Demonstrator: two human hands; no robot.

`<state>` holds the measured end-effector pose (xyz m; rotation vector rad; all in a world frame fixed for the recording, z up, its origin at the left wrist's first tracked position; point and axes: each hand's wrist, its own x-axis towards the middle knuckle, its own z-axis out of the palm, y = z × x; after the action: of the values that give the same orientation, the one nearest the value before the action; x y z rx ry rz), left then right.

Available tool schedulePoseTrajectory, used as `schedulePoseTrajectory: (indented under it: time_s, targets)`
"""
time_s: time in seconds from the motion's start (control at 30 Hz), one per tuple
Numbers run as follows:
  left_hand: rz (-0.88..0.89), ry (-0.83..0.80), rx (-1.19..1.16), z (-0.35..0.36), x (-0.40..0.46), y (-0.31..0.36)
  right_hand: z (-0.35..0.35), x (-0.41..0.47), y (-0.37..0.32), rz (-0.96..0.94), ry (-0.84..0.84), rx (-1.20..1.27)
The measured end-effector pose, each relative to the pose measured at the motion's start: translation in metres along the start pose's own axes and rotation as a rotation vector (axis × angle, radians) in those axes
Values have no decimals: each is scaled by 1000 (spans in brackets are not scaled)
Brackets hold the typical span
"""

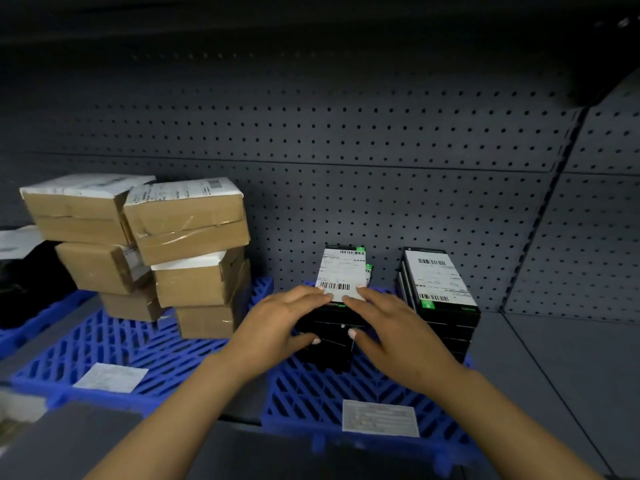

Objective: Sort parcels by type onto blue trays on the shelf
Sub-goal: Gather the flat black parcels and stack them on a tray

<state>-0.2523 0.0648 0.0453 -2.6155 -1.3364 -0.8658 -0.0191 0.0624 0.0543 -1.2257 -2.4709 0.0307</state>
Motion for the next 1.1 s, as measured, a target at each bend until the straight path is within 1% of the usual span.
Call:
schedulePoseTrajectory:
  time_s: [0.1,0.27,0.37,0.47,0.6,0.83,1.1]
  targets:
    - [11,9,-45,2,-2,-5,1,1,-6,58,40,66]
    - [24,-53,-36,4,-4,-13,9,-1,-14,106,32,-5]
    - [37,-76,-26,6,-8,-14,19,-2,-22,157,69,-27]
    - [49,-60,-2,7,-10,-11,30,-1,-29,191,138,-40]
    - [69,-43,0,9,-11,-11,38,-2,-35,241,180,-47]
    - [79,-48,-34,9,-10,-12,42,-1,-41,302,156,-99]
    - [27,26,-71,15,-15,-8,42,-3,-42,298,157,-133]
